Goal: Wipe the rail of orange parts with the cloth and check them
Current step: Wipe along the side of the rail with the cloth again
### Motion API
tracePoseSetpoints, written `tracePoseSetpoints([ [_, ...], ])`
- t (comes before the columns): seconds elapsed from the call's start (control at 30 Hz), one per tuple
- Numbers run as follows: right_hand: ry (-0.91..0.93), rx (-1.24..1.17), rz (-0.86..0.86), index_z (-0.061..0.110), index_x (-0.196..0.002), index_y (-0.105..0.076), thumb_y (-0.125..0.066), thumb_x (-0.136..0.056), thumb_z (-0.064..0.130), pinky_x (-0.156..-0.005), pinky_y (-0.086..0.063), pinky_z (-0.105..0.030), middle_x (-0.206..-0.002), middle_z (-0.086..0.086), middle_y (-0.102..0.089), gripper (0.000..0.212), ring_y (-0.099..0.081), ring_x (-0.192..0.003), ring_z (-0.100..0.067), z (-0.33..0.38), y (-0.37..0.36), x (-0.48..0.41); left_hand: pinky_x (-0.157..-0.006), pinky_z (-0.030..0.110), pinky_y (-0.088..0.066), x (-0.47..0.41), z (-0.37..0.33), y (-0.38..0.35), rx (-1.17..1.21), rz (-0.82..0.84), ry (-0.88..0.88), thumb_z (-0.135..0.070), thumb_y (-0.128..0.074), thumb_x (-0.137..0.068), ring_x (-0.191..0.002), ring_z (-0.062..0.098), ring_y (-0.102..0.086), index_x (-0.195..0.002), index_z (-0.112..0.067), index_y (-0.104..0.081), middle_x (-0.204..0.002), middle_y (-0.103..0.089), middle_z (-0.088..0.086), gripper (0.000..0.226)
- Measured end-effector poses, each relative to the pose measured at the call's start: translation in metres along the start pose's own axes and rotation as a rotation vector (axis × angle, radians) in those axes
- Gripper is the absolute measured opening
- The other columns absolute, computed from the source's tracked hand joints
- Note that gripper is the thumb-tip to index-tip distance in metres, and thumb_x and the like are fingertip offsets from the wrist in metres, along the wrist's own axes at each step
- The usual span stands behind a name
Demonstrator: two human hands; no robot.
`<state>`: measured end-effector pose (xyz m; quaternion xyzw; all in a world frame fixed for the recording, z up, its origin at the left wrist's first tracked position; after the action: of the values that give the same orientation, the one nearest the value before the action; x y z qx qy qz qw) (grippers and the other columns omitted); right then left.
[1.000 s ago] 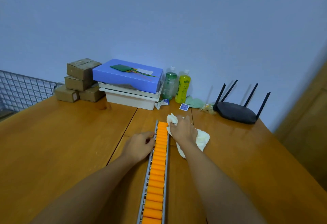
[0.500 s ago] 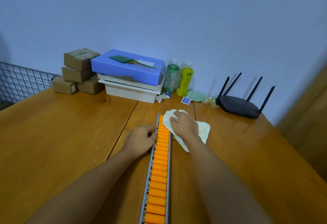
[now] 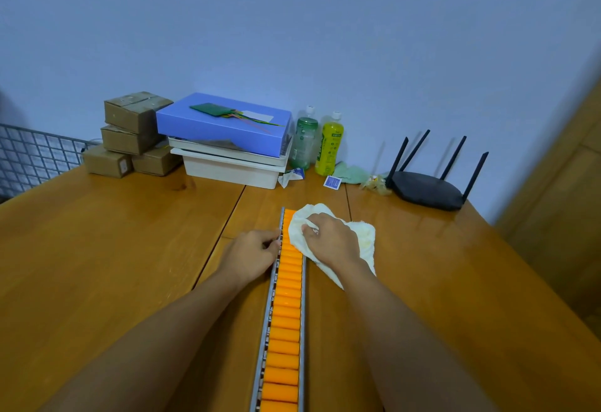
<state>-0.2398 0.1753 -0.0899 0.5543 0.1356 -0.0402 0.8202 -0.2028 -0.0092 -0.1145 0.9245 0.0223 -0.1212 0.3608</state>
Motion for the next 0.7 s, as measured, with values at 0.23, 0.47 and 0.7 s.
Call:
tracePoseSetpoints([
  [0.23,0.015,0.004,0.001,0.027,-0.137,-0.060,-0.045,-0.104,0.039,-0.084,-0.046,-0.035,-0.137,0.005,-0.062,0.039,-0.060,-0.114,-0.023,0.004,0.004,0.026,-0.091,0.032,-0.052,0.001,0.001,-0.002,-0.007,0.035,0.006,-0.034,-0.052,-0.105,-0.112,0.013,-0.062,-0.144,-0.024,-0.058,-0.139,-0.065,-0.004,0.041],
  [0.47,0.028,0.014,-0.005,0.027,-0.135,-0.061,-0.044,-0.103,0.041,-0.086,-0.050,-0.037,-0.134,0.005,-0.063,0.039,-0.061,-0.113,-0.024,0.009,0.009,0.049,-0.092,0.034,-0.053,0.002,0.000,-0.003,-0.052,0.048,0.003,-0.036,-0.049,-0.106,-0.115,0.016,-0.062,-0.144,-0.026,-0.058,-0.139,-0.065,-0.004,0.041],
  [0.7,0.022,0.005,-0.005,0.028,-0.135,-0.062,-0.043,-0.103,0.042,-0.084,-0.049,-0.037,-0.132,0.007,-0.063,0.039,-0.062,-0.110,-0.023,0.013,0.013,0.070,-0.084,0.031,-0.049,0.005,-0.003,-0.002,-0.080,0.040,0.008,-0.035,-0.048,-0.106,-0.112,0.018,-0.062,-0.144,-0.025,-0.058,-0.137,-0.067,-0.001,0.040],
])
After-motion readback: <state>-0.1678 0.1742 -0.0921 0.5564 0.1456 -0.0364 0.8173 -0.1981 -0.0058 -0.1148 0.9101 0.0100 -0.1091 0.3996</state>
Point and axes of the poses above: each hand's wrist, its own x-axis away from the middle knuckle, its own y-axis out of the back of the hand, z = x × y, the point moved 5 cm from there along -x, towards the middle knuckle
